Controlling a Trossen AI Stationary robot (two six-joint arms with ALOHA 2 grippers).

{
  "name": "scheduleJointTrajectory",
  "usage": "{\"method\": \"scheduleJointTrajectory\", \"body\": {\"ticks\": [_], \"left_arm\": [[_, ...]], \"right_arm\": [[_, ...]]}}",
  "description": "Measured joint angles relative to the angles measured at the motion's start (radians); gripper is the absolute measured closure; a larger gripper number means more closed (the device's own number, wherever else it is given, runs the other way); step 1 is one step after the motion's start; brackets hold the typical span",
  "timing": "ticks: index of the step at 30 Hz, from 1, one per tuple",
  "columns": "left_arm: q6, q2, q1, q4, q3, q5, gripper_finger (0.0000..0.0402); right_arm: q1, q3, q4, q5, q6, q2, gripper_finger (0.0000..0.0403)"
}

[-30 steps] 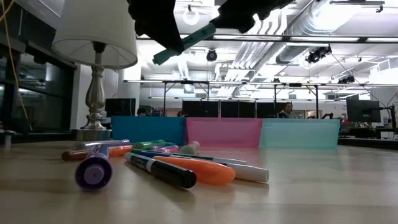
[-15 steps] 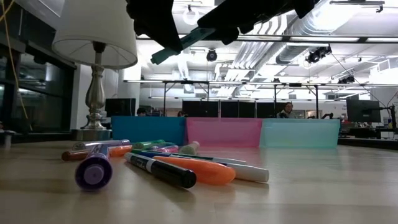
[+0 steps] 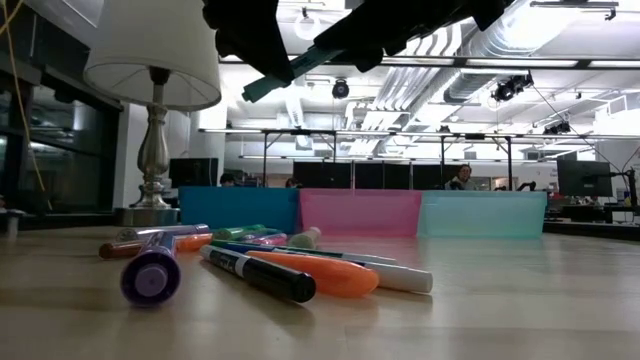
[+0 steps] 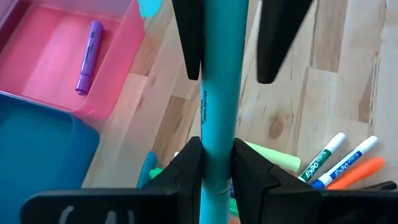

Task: Pick & Place Markers
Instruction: Put the light blue highlighter into the pink bin

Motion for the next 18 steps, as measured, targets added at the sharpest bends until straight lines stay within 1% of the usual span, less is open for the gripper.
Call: {"method": "scheduleJointTrajectory", "body": {"ticks": [7,18], "left_arm": [[0.005,0.0,0.0,0.0,0.0,0.003,0.0348],[0.005,0.0,0.0,0.005,0.0,0.0,0.0346]], "right_arm": [[0.0,0.003,-0.029,0.0,-0.012,-0.001,0.0339],[0.0,0.003,-0.037,-0.004,-0.033,-0.002,0.0339]]}}
